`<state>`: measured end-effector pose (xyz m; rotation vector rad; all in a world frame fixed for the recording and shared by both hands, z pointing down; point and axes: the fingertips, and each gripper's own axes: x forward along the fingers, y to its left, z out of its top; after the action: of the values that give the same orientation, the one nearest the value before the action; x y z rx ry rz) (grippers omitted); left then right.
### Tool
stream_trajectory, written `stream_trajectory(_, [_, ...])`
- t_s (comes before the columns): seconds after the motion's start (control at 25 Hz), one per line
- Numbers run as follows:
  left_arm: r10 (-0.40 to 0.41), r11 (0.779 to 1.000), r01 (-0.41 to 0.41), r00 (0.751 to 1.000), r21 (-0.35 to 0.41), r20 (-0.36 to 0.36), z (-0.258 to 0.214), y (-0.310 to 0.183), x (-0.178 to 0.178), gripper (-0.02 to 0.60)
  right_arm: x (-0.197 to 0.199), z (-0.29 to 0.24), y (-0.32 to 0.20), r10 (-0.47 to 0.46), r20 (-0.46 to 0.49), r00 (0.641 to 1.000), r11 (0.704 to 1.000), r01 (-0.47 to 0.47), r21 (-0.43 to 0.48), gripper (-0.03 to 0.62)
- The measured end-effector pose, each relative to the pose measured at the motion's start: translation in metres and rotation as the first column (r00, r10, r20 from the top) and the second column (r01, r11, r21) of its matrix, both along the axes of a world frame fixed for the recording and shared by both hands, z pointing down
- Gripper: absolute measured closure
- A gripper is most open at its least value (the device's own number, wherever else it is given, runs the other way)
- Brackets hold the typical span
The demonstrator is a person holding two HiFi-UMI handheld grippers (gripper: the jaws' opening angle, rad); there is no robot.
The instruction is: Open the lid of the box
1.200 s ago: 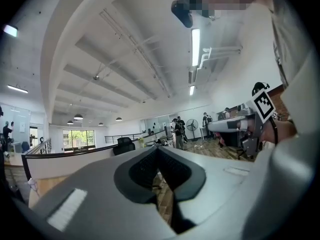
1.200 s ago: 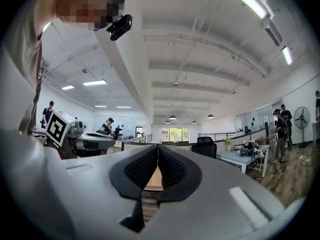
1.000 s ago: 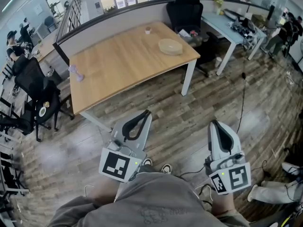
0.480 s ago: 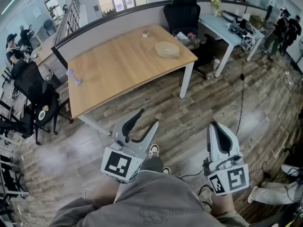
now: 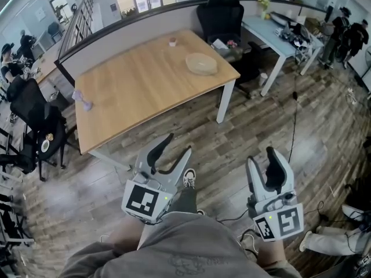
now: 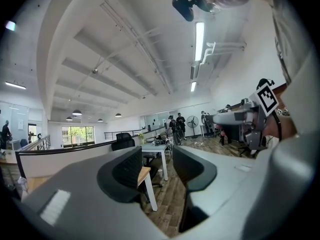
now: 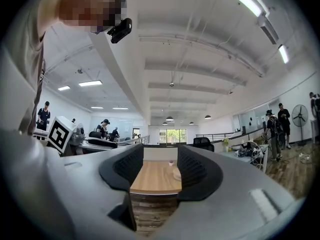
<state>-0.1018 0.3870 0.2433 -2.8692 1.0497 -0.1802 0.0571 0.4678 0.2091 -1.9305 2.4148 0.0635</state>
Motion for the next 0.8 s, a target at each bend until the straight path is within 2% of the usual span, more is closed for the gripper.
stream_trajectory(0.4, [-0.008,0.999,0.009,1.0,-0.035,0.02,0.007,-0.134,0.011,0.387,0.017,0.006,-0.133,-0.001,-0.009,1.0,0.999,0.001,-0.052,0.398])
stream_trajectory(0.8, [-0.008,1.0,0.009,1.0,-0.027,0.023,-0.005,-0.277,0.003,0.387,0.005,-0.001,-0.28,-0.019,-0.03,0.999,0.997,0.016,-0.08,0.397])
